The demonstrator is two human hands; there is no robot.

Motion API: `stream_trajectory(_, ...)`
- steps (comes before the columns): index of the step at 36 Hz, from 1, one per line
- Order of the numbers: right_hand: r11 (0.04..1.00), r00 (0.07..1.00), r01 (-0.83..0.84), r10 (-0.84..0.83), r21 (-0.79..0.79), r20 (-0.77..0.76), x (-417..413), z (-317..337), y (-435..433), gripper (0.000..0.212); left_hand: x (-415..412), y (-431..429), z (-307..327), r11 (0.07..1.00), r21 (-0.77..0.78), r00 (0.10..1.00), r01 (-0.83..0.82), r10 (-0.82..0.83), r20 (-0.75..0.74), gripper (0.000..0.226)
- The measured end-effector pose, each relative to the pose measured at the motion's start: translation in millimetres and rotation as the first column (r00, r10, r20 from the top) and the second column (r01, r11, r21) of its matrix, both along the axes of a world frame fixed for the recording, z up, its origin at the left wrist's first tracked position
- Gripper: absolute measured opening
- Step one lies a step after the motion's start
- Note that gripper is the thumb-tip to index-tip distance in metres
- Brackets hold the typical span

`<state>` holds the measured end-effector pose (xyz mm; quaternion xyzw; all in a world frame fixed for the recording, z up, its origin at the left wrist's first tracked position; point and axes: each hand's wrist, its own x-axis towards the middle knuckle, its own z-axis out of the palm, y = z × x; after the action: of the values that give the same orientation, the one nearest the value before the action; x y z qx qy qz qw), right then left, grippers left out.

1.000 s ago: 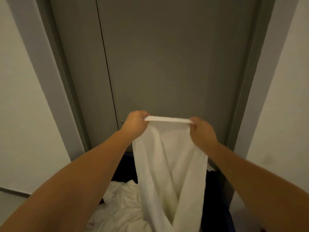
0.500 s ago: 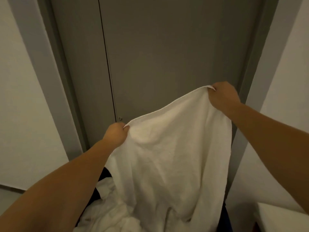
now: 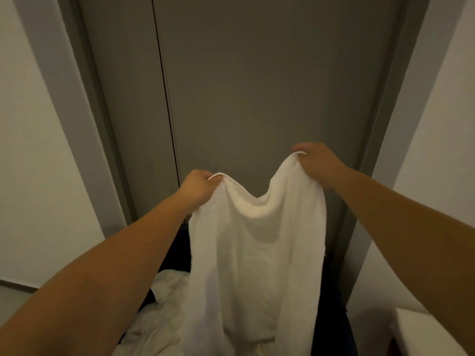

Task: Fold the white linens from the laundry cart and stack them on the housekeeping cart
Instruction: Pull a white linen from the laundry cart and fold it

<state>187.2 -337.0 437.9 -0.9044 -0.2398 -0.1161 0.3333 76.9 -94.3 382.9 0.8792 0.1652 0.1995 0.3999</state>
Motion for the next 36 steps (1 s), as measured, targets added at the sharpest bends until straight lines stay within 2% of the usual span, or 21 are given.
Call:
stream_trajectory(3,0.993,0.986,-0.097,0.105,0.068,-0.133,-14,-11,18,0.038,3,-16,5,0.999,-0.006,0.999,0.037,-0.037,0.003,0.035)
stream_trajectory(6,0.977,0.955,-0.209,0.212,0.037,-0.207,-29,-20,28,0.032,6,-26,6,0.998,-0.017,0.998,0.057,-0.056,0.033,0.039)
stream_trajectory(10,0.942,0.901,-0.334,0.312,-0.020,-0.302,-41,-37,33,0.051,6,-35,11,0.996,-0.055,0.991,0.075,-0.068,0.112,0.039)
stream_trajectory(12,0.939,0.880,-0.344,0.332,0.027,-0.338,-41,-46,37,0.045,6,-40,14,0.993,-0.053,0.988,0.105,-0.098,0.122,0.038)
stream_trajectory(14,0.948,0.898,-0.314,0.316,0.057,-0.307,-39,-54,43,0.026,4,-42,14,0.991,-0.043,0.985,0.128,-0.122,0.119,0.032)
stream_trajectory(16,0.965,0.936,-0.261,0.260,0.025,-0.237,-35,-59,47,0.027,2,-41,11,0.990,-0.044,0.983,0.137,-0.130,0.128,0.030)
stream_trajectory(19,0.980,0.968,-0.190,0.196,0.055,-0.154,-29,-55,44,0.023,-5,-33,3,0.988,-0.057,0.985,0.143,-0.137,0.108,0.023)
stream_trajectory(27,0.996,0.995,-0.081,0.079,0.037,0.068,-9,-8,40,0.024,-24,-13,-47,0.972,0.016,0.951,0.232,-0.224,-0.215,0.015)
stream_trajectory(30,0.998,0.992,-0.035,0.027,0.059,0.126,1,8,32,0.023,-34,-1,-71,0.981,-0.051,0.943,0.188,-0.195,-0.271,0.013)
stream_trajectory(33,0.991,0.992,0.047,-0.060,0.122,0.110,14,17,16,0.022,-45,17,-87,0.991,-0.098,0.951,0.094,-0.118,-0.287,0.029)
stream_trajectory(36,0.987,0.987,0.124,-0.133,0.106,0.088,21,18,2,0.023,-53,33,-96,0.995,-0.085,0.952,0.048,-0.072,-0.296,0.028)
